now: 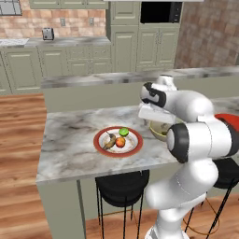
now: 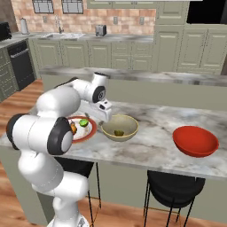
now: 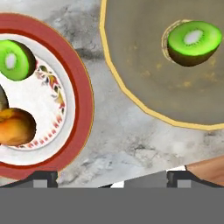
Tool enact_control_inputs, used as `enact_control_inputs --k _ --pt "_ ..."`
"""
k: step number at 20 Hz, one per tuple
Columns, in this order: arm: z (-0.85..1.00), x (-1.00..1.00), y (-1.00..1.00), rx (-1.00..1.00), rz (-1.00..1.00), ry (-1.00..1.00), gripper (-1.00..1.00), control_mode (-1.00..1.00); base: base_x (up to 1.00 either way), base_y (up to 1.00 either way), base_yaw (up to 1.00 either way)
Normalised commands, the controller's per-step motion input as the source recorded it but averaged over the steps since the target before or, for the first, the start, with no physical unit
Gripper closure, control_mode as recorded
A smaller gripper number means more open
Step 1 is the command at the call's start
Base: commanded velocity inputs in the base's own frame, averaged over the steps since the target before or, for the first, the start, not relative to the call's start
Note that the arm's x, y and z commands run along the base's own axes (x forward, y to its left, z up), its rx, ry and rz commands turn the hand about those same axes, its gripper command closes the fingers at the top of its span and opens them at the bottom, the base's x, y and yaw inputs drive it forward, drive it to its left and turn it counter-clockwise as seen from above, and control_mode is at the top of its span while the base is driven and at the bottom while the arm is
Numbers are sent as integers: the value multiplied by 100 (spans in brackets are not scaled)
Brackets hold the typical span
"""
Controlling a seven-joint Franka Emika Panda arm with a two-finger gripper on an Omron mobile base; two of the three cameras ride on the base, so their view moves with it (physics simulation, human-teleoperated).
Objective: Take the fruits from the plate on the dining counter and place two fruits in each bowl.
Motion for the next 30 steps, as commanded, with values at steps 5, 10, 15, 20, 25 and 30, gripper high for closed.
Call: enact_control_inputs --k 5,10,15,20,25,30 --pt "1 10 51 0 8 21 -100 -100 0 0 0" --pt "-7 19 29 -6 10 9 -100 -100 0 0 0" --pt "-16 6 34 -7 -1 -6 -100 -100 0 0 0" --pt "-30 20 21 0 -11 -8 -100 -100 0 0 0" --pt "-28 26 2 0 -11 -15 -100 -100 0 0 0" --pt "-18 32 1 0 -9 -16 -100 -100 0 0 0"
